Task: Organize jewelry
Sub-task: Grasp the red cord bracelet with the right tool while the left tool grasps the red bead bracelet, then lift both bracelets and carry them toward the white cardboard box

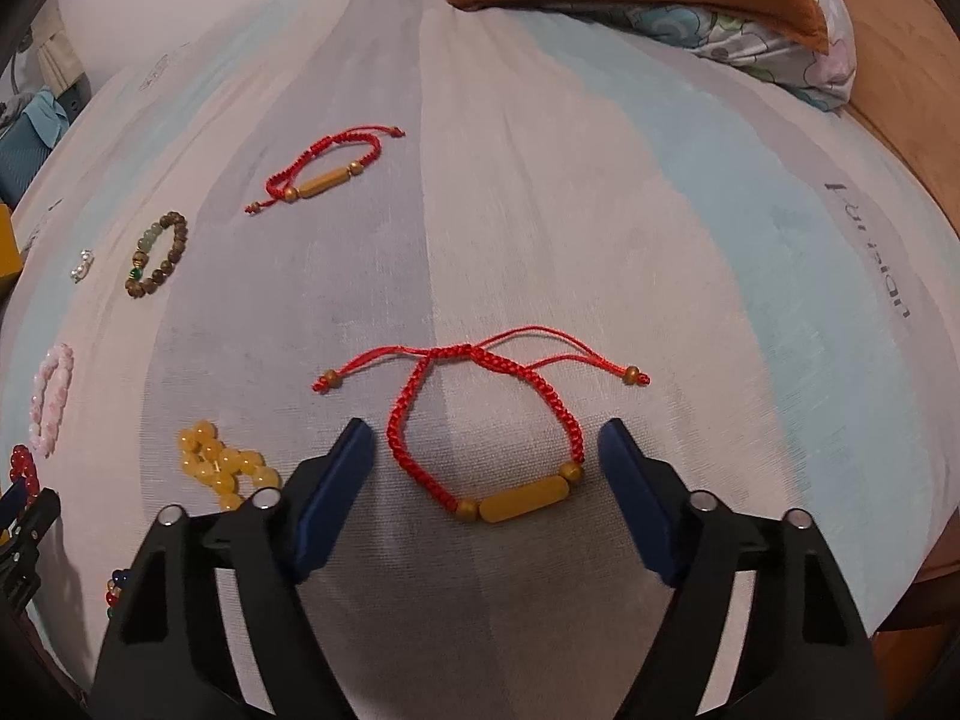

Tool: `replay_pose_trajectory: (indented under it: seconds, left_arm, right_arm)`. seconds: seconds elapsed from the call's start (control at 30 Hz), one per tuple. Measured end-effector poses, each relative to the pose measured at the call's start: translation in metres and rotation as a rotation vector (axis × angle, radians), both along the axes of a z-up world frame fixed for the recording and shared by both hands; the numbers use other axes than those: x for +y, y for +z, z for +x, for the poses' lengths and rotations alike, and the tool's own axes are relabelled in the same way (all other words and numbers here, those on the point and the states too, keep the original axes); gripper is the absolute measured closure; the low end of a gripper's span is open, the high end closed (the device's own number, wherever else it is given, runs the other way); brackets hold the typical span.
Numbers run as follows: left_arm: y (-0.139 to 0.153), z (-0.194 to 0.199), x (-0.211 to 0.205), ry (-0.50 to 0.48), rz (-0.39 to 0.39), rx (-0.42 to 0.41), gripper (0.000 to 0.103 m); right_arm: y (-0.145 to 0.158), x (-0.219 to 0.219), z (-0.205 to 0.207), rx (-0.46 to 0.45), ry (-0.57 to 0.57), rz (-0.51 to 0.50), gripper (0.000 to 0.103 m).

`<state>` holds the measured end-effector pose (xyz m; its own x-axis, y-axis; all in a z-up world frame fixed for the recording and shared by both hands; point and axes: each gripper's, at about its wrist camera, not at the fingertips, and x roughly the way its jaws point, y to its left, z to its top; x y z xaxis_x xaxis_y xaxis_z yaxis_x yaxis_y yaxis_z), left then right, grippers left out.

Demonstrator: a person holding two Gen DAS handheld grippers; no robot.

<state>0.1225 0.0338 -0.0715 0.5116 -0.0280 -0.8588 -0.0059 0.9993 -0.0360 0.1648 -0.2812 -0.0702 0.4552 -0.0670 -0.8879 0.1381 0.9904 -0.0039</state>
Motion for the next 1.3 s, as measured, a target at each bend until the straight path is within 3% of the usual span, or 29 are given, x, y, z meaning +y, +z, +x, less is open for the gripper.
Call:
replay_pose_trajectory:
  seconds: [0.13, 0.3, 0.47, 0.7, 1.03, 1.1, 1.17, 1.23, 1.3]
  left_arm:
    - [0.002, -0.003, -0.002, -0.014, -0.002, -0.003, 0.060]
    - [0.005, -0.007, -0.004, -0.035, 0.005, -0.009, 0.077]
    - [0.008, -0.010, -0.003, -0.043, -0.004, -0.012, 0.084]
    - [0.016, -0.014, -0.004, -0.051, -0.019, -0.036, 0.089]
    - [0.020, -0.014, -0.001, -0.049, -0.024, -0.044, 0.089]
    - [0.020, -0.014, 0.000, -0.035, 0.008, -0.049, 0.087]
    - [0.018, -0.013, 0.004, -0.010, 0.019, -0.051, 0.079]
    - [0.015, -0.011, 0.006, -0.005, 0.012, -0.046, 0.051]
    - [0.013, -0.011, 0.005, -0.011, 0.019, -0.049, 0.049]
  right_arm:
    - [-0.002, 0.001, 0.000, 0.004, 0.009, 0.010, 0.045]
    - [-0.001, 0.002, -0.001, -0.002, 0.002, 0.011, 0.068]
    - [0.002, 0.003, -0.003, -0.016, -0.006, 0.018, 0.081]
    - [0.010, 0.005, -0.011, -0.056, -0.016, 0.025, 0.086]
    - [0.021, 0.005, -0.016, -0.094, -0.010, 0.022, 0.086]
    - [0.021, 0.006, -0.016, -0.095, -0.004, 0.020, 0.086]
    - [0.021, 0.008, -0.017, -0.092, 0.004, 0.018, 0.086]
    - [0.020, 0.010, -0.017, -0.089, 0.009, 0.015, 0.086]
    - [0.019, 0.012, -0.017, -0.086, 0.014, 0.013, 0.086]
